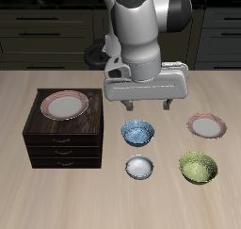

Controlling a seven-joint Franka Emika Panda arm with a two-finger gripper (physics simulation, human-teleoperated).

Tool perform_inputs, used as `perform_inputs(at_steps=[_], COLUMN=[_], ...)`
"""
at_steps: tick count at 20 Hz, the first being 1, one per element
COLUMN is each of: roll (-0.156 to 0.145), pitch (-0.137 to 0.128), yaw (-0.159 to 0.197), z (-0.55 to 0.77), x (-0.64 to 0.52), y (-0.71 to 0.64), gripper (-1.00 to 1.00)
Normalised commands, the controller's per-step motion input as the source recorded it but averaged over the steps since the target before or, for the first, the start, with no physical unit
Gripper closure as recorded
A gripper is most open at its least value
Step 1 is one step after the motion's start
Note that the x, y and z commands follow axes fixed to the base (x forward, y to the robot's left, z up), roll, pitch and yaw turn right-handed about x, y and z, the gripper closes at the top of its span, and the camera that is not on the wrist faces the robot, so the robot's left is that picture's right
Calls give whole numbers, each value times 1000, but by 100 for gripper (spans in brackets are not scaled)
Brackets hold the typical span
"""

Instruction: Place the white bowl onto the plate that is on top of the cabinet

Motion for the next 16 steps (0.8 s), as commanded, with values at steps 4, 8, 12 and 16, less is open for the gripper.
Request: perform_inputs(at_steps=[4,8,12,16], roll=[-25,-17,-7,-3], pitch=[5,22,38,30], yaw=[-18,-20,-14,14], z=[-250,-266,-398,-337], x=[50,74,32,55], y=[-46,-140,-55,-10], gripper=[-100,-100,-100,-100])
